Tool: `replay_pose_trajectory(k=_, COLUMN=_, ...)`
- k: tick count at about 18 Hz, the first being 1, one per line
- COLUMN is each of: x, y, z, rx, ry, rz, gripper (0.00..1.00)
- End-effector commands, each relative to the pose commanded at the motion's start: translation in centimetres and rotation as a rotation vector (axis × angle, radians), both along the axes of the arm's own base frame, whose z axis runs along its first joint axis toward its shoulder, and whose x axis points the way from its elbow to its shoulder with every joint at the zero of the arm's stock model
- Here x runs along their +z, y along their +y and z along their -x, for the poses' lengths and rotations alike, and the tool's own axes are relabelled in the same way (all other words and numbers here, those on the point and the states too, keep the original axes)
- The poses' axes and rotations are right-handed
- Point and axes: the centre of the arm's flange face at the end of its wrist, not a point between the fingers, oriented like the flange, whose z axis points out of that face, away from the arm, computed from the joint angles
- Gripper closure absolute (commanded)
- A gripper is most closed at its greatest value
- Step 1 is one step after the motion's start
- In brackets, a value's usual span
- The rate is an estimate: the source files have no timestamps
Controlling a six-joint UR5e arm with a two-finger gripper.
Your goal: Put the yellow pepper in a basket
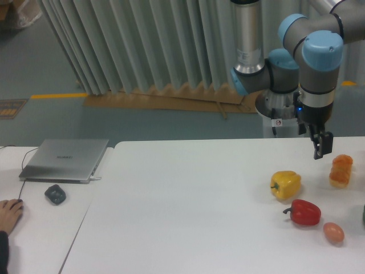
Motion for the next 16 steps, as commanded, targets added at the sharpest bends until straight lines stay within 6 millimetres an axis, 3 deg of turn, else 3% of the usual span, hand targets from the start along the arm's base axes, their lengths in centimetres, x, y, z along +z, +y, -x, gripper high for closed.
replay_pose_trajectory(k=16, x=0.07, y=-1.07, z=0.66, rx=0.048, ry=-0.002, rz=-0.005, gripper=0.0)
